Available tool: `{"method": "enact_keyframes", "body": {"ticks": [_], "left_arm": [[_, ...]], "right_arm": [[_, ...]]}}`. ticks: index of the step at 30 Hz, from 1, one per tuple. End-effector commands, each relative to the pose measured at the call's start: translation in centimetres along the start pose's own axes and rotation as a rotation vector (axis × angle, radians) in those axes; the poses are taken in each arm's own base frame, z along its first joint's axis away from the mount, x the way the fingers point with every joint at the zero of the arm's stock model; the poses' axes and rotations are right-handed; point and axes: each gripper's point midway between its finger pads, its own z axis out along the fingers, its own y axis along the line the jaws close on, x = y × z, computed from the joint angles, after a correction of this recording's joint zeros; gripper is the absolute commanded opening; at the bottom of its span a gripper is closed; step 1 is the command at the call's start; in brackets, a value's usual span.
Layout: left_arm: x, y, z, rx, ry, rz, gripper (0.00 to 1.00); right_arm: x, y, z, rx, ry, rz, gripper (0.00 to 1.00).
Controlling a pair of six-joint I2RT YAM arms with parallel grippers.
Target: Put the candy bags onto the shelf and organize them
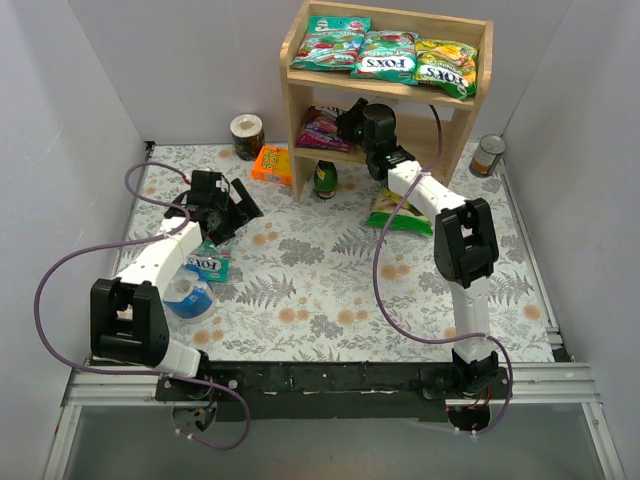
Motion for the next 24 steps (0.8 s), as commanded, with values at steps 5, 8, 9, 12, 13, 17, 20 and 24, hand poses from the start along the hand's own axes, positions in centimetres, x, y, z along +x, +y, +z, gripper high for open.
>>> {"method": "enact_keyframes", "body": {"ticks": [5, 8, 9, 12, 13, 17, 20, 24], "left_arm": [[-4.0, 3.1, -0.9, -0.112, -0.071, -0.099, 0.98], [-5.1, 5.0, -1.1, -0.195, -0.113, -0.119, 0.98], [-5.7, 5.6, -1.3, -0.209, -0.127, -0.134, 0.98], [-6.6, 7.5, -1.7, -0.278, -0.155, -0.161, 0.98], [-6.7, 7.9, -1.6, -0.291, -0.156, -0.168, 0.98], [-7.7, 11.3, -1.2, -0.393, -0.178, -0.219, 0.98], [-9.5, 13.6, -0.8, -0.473, -0.211, -0.220, 0.98], [-11.0, 16.0, 0.1, -0.504, -0.199, -0.219, 0.98]], "right_arm": [[1.9, 1.7, 0.0, -0.085, 0.065, -0.035, 0.23], [0.4, 1.7, -1.1, -0.075, 0.016, -0.023, 0.25], [0.2, 1.7, -1.6, -0.074, 0.000, -0.018, 0.26], [-1.7, 1.8, -4.1, -0.084, -0.087, 0.001, 0.37], [-2.3, 1.8, -5.0, -0.078, -0.104, 0.002, 0.41], [-3.3, 2.8, -6.8, -0.100, -0.124, -0.035, 0.57], [-3.3, 3.0, -8.2, -0.114, -0.130, -0.059, 0.64], [-3.4, 3.2, -9.9, -0.127, -0.138, -0.081, 0.67]]}}
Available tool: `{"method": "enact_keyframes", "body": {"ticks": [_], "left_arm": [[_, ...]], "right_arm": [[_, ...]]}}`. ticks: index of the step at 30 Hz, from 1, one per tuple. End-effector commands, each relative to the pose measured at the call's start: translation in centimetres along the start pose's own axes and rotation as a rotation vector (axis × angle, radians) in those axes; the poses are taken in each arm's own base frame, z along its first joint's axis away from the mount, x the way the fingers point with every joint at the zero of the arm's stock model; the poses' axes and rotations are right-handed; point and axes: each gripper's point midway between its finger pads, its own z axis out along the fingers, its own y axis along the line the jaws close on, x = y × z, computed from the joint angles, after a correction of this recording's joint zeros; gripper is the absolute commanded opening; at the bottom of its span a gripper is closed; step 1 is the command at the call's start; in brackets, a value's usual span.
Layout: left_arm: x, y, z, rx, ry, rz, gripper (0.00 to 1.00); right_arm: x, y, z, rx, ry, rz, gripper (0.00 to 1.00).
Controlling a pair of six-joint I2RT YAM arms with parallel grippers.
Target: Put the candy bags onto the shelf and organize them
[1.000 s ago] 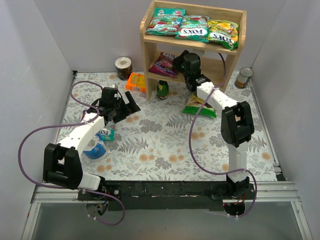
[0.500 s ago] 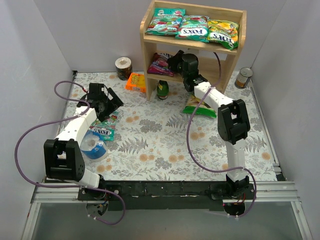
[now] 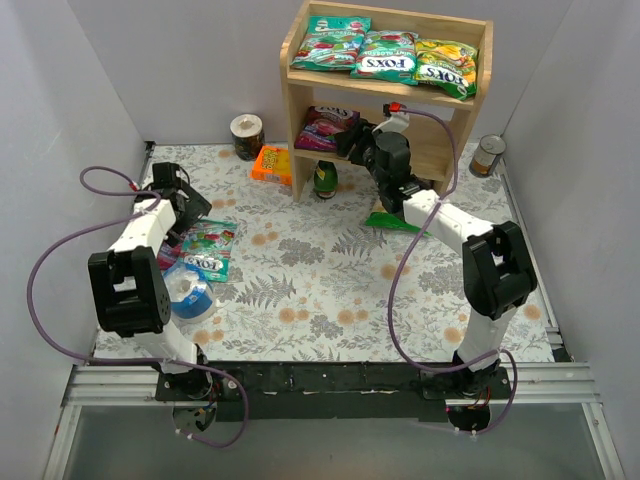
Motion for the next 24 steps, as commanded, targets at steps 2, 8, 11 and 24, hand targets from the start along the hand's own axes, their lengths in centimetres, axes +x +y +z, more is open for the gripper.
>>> {"method": "enact_keyframes", "body": {"ticks": [2, 8, 11, 24], "left_arm": [[-3.2, 2.0, 1.7, -0.088, -0.038, 0.041, 0.98], [-1.2, 2.2, 3.1, -0.022, 0.029, 0.057, 0.98], [0.3, 1.3, 2.8, 0.065, 0.064, 0.043, 0.92], [4.3, -4.1, -0.2, 0.406, 0.208, 0.088, 0.38]], "right_arm": [[-4.3, 2.5, -3.0, -0.079, -0.121, -0.029, 0.68], [-5.1, 3.9, -5.4, -0.120, -0.124, -0.081, 0.69], [-5.6, 4.8, -6.6, -0.142, -0.123, -0.098, 0.69], [-5.9, 7.6, -12.7, -0.228, -0.093, -0.136, 0.70]]}}
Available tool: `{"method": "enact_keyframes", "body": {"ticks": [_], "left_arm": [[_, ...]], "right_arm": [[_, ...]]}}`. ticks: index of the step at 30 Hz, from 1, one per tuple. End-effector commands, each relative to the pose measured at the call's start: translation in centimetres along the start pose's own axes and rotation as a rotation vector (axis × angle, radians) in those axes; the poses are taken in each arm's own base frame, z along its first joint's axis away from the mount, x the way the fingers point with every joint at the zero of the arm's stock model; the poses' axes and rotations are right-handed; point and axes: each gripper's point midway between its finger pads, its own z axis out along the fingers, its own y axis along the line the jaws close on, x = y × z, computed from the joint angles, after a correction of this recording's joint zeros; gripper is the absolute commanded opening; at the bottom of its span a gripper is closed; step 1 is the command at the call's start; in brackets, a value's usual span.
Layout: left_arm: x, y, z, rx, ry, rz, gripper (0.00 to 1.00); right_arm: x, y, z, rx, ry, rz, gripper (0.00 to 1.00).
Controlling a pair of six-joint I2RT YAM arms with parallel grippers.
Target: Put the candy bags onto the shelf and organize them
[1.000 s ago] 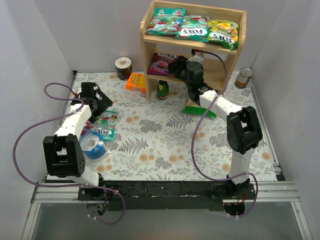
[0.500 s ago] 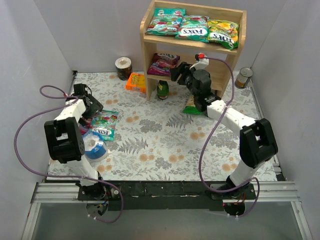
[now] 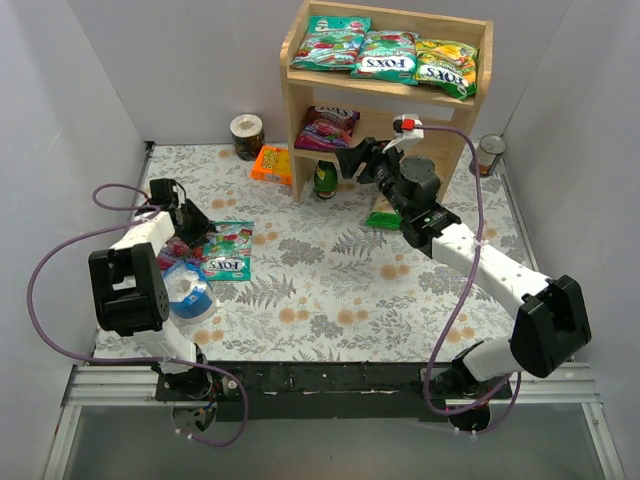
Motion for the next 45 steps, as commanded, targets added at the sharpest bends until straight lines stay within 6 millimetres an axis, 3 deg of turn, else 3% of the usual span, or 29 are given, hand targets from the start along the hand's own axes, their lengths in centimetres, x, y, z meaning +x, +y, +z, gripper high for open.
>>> {"method": "enact_keyframes", "body": {"ticks": [1, 4, 6, 8, 9, 11, 12, 15, 19, 24, 26, 29, 35, 37, 39, 41, 42, 43, 45], "left_arm": [[0.8, -4.8, -1.7, 0.200, 0.019, 0.072, 0.38], [2.3, -6.5, -0.9, 0.197, 0.036, 0.117, 0.40], [1.9, -5.8, -0.6, 0.106, -0.005, 0.083, 0.46], [0.0, -4.6, -1.4, 0.013, -0.099, 0.077, 0.49], [-0.8, -4.0, -1.8, -0.030, -0.136, 0.076, 0.61], [-2.3, -1.9, -2.7, -0.155, -0.214, 0.083, 0.63], [-2.8, -1.5, -3.1, -0.183, -0.238, 0.087, 0.70], [-2.3, 0.6, -2.5, -0.278, -0.221, 0.102, 0.75], [0.1, 2.0, 0.3, -0.319, -0.108, 0.099, 0.74], [2.3, -0.1, 2.0, -0.178, 0.000, 0.109, 0.66], [2.5, -1.8, 1.9, -0.103, -0.002, 0.137, 0.64], [5.6, -5.1, 2.2, -0.027, 0.048, 0.214, 0.63], [13.3, -8.3, 3.5, 0.027, 0.193, 0.263, 0.63], [15.0, -9.0, 3.7, 0.035, 0.219, 0.288, 0.63], [15.3, -10.1, 3.5, 0.068, 0.223, 0.314, 0.63], [15.3, -10.8, 3.1, 0.091, 0.209, 0.348, 0.64], [14.9, -11.3, 2.6, 0.106, 0.195, 0.351, 0.66], [14.7, -11.3, 2.5, 0.106, 0.185, 0.353, 0.67], [14.5, -11.1, 2.1, 0.097, 0.170, 0.352, 0.69]], "right_arm": [[-2.9, 1.2, -2.0, -0.026, -0.046, -0.030, 0.70], [-3.5, 1.2, -3.0, -0.017, -0.037, -0.038, 0.70], [-3.7, 1.3, -3.5, -0.020, -0.029, -0.040, 0.69], [-3.7, 1.4, -4.3, -0.021, -0.012, -0.037, 0.70], [-3.7, 1.4, -4.6, -0.019, -0.007, -0.036, 0.70], [-3.3, 1.4, -5.3, -0.022, 0.016, -0.037, 0.70], [-3.1, 1.4, -5.4, -0.030, 0.029, -0.047, 0.69], [-1.2, 2.4, -5.9, -0.097, 0.114, -0.121, 0.70], [4.6, 1.9, -6.3, -0.093, 0.301, -0.178, 0.72], [10.7, 2.6, -7.8, -0.135, 0.445, -0.163, 0.74], [12.0, 2.8, -8.1, -0.138, 0.484, -0.159, 0.74], [13.7, 2.1, -8.3, -0.106, 0.535, -0.151, 0.74], [16.5, 0.9, -7.9, -0.039, 0.616, -0.109, 0.74], [18.3, 0.9, -7.9, -0.037, 0.685, -0.084, 0.74], [20.7, 0.6, -8.3, -0.039, 0.775, -0.038, 0.74], [21.6, 0.2, -8.2, -0.039, 0.831, -0.007, 0.75], [23.3, -0.3, -8.4, -0.028, 0.898, 0.024, 0.75], [23.3, -0.6, -7.8, -0.022, 0.913, 0.046, 0.76], [25.3, -1.0, -7.8, -0.047, 0.991, 0.081, 0.75]]}}
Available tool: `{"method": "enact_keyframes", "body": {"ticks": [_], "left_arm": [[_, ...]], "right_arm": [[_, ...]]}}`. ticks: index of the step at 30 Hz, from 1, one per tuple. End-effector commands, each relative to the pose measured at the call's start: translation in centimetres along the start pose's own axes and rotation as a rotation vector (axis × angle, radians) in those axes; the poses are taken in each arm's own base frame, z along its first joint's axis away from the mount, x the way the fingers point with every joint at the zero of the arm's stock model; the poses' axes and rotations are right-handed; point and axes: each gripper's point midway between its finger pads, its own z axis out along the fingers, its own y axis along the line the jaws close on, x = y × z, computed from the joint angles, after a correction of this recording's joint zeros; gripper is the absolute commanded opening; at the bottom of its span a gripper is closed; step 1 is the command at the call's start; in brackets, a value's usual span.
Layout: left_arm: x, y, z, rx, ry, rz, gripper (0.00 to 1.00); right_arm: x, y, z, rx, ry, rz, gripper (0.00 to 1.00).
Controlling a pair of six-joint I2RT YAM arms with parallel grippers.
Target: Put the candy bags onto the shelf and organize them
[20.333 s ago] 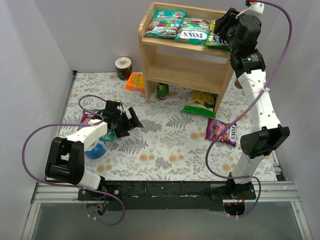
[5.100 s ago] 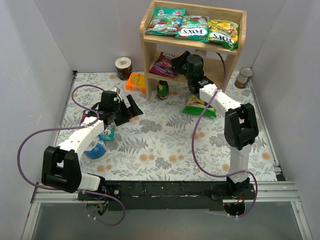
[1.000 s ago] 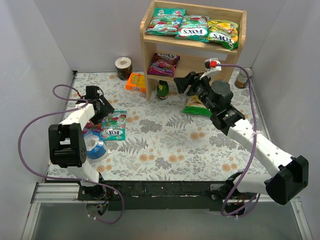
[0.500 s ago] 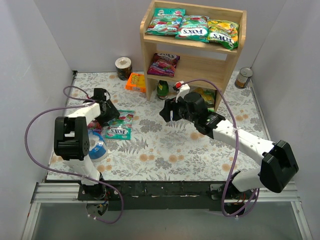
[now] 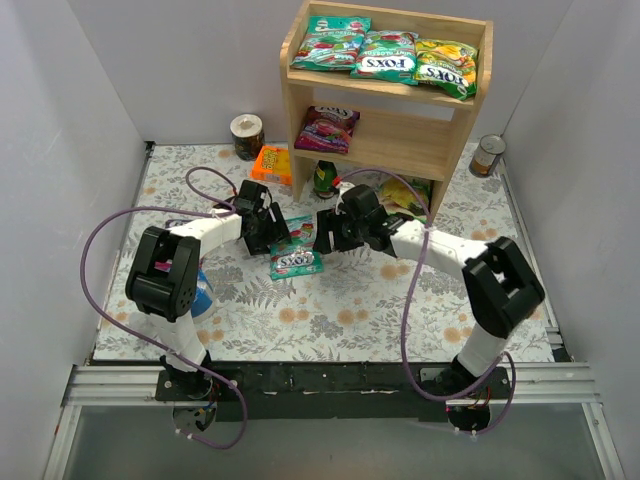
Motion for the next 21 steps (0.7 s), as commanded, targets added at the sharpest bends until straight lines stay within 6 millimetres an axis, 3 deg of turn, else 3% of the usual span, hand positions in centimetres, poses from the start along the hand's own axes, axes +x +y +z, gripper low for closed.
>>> {"method": "enact_keyframes", "body": {"ticks": [1, 7, 11, 18, 21], "left_arm": [[-0.1, 0.2, -1.3, -0.005, -0.012, -0.006, 0.71], [0.2, 1.0, -3.8, -0.034, -0.053, -0.053, 0.89], [1.3, 1.5, -5.5, -0.043, -0.045, -0.120, 0.94], [4.9, 2.0, -7.2, -0.003, 0.019, -0.254, 0.98], [6.1, 2.3, -7.5, 0.003, 0.036, -0.286, 0.98]], "right_arm": [[0.1, 0.3, 1.7, -0.090, 0.114, 0.077, 0.75], [0.9, -0.1, 4.4, -0.079, 0.205, 0.106, 0.75], [3.6, -0.4, 5.1, -0.090, 0.279, 0.167, 0.73], [8.7, 0.7, 4.4, -0.104, 0.397, 0.317, 0.49], [9.1, 2.0, 4.4, -0.121, 0.399, 0.382, 0.41]]}}
